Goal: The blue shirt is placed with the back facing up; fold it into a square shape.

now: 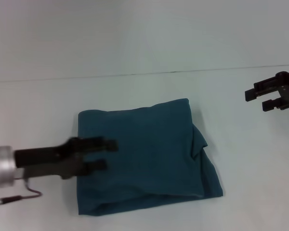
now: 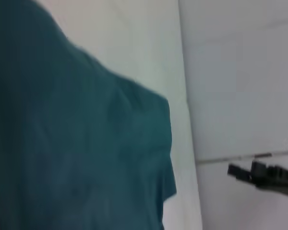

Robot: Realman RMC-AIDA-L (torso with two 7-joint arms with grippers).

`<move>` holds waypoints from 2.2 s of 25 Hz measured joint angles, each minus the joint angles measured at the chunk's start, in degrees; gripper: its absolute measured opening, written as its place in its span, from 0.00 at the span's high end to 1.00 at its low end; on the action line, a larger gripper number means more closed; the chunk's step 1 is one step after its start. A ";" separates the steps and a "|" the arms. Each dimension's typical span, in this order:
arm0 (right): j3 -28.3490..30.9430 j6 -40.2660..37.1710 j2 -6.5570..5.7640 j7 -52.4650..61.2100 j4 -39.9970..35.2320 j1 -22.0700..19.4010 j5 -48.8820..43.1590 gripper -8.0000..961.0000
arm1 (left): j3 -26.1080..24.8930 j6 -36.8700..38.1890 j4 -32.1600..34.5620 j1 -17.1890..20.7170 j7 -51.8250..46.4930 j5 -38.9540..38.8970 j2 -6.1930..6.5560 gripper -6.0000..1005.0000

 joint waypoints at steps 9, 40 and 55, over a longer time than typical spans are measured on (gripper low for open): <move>-0.22 0.07 0.10 -0.11 0.08 -0.40 0.00 0.22 | 3.99 -8.41 -10.48 -3.90 2.85 -1.71 -0.73 0.20; -0.27 -14.16 10.76 -40.16 0.13 -2.41 4.76 0.22 | 1.58 17.09 4.43 8.14 41.12 -1.49 1.51 0.08; -1.45 -8.80 18.05 -49.63 1.81 -3.89 5.28 0.22 | 2.48 7.82 3.31 7.20 40.29 -1.01 0.37 0.09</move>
